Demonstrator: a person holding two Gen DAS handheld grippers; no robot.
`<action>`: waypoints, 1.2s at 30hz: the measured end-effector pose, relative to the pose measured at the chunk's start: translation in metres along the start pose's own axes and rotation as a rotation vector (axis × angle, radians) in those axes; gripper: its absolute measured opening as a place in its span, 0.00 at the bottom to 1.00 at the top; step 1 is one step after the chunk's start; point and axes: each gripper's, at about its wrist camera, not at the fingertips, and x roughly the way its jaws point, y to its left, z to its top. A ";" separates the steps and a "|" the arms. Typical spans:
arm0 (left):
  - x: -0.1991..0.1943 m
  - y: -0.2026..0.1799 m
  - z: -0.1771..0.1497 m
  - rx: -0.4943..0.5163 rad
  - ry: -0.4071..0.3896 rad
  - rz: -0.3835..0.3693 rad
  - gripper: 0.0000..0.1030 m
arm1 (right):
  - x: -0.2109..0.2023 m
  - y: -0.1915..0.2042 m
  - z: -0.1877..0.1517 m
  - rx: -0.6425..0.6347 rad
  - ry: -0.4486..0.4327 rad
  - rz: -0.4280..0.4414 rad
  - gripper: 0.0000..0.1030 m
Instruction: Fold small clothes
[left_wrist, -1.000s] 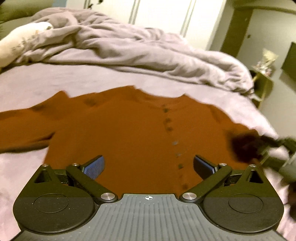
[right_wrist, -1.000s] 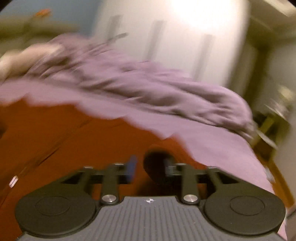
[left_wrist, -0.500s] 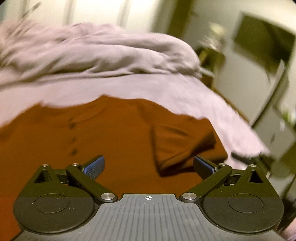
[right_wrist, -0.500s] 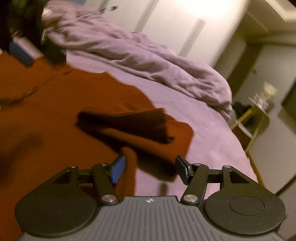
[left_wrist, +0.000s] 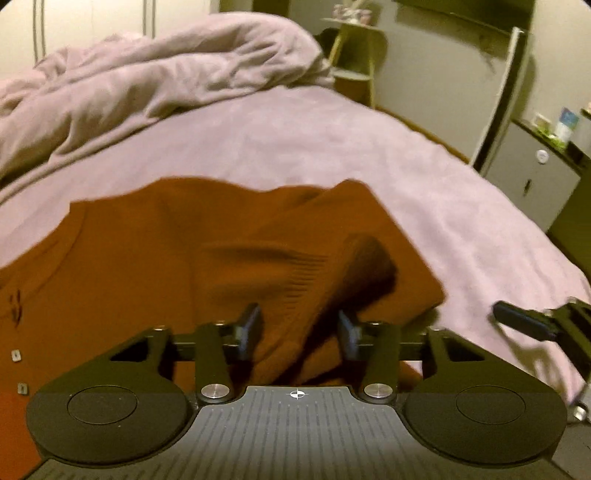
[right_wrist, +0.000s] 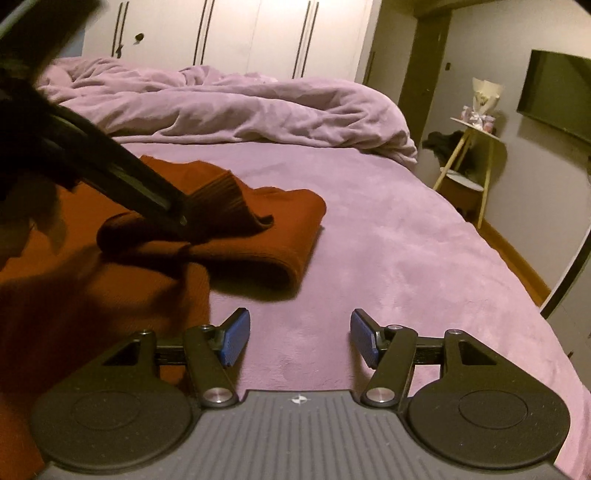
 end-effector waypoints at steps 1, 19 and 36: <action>-0.005 0.004 -0.003 -0.022 -0.011 -0.009 0.17 | -0.001 0.002 0.000 -0.012 -0.005 -0.002 0.60; -0.148 0.218 -0.135 -0.663 -0.162 0.285 0.35 | 0.006 0.068 0.031 -0.285 -0.063 0.048 0.65; -0.147 0.276 -0.140 -0.805 -0.216 0.130 0.08 | 0.047 0.114 0.046 -0.436 -0.051 0.056 0.35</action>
